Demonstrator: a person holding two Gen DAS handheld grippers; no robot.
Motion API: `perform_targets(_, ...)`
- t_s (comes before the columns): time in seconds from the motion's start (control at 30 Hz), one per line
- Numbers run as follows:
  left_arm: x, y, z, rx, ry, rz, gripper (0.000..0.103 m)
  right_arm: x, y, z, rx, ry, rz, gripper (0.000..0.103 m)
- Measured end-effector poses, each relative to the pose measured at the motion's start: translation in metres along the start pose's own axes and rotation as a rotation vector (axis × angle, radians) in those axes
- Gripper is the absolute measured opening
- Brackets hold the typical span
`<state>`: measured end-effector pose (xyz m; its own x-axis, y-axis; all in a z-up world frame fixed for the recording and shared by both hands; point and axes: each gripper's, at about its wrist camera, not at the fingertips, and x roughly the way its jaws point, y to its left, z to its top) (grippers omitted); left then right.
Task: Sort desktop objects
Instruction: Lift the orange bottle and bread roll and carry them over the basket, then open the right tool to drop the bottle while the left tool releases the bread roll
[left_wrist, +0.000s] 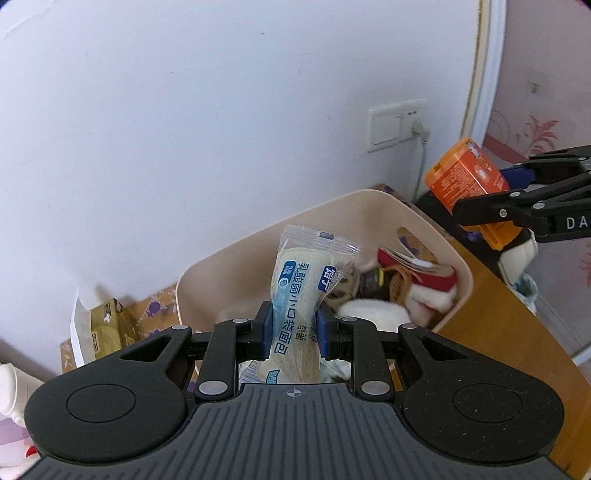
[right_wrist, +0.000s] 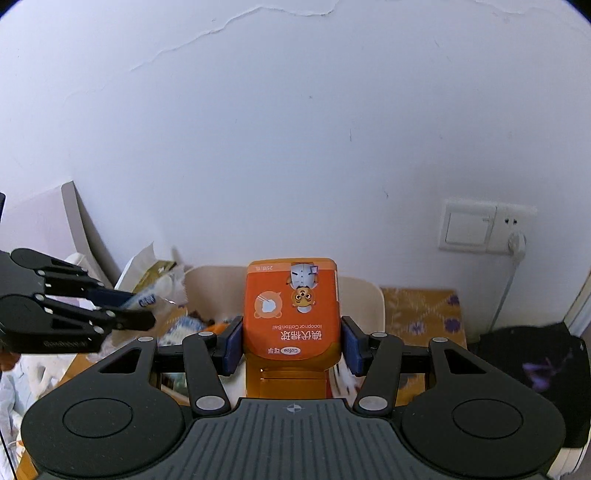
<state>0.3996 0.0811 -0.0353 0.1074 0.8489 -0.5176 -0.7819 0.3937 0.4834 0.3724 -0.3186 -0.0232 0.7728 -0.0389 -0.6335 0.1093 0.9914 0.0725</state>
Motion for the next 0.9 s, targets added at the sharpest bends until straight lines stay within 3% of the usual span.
perform_targets(0.3, 0.052, 0.004, 0.017, 0.005, 0.104, 0.071, 0.024, 0.047, -0.005, 0.009, -0.029, 0.055, -0.012, 0.051)
perform_targets(0.73, 0.106, 0.012, -0.001, -0.083, 0.254, 0.117, 0.025, 0.109, -0.006, -0.008, -0.039, 0.189, -0.008, 0.051)
perform_targets(0.83, 0.107, 0.008, -0.001, -0.089, 0.265, 0.118, 0.028, 0.119, -0.006, -0.012, -0.049, 0.229, -0.007, 0.051)
perform_targets(0.9, 0.107, 0.007, -0.001, -0.097, 0.28, 0.128, 0.041, 0.125, -0.007, -0.014, -0.045, 0.255, 0.002, 0.056)
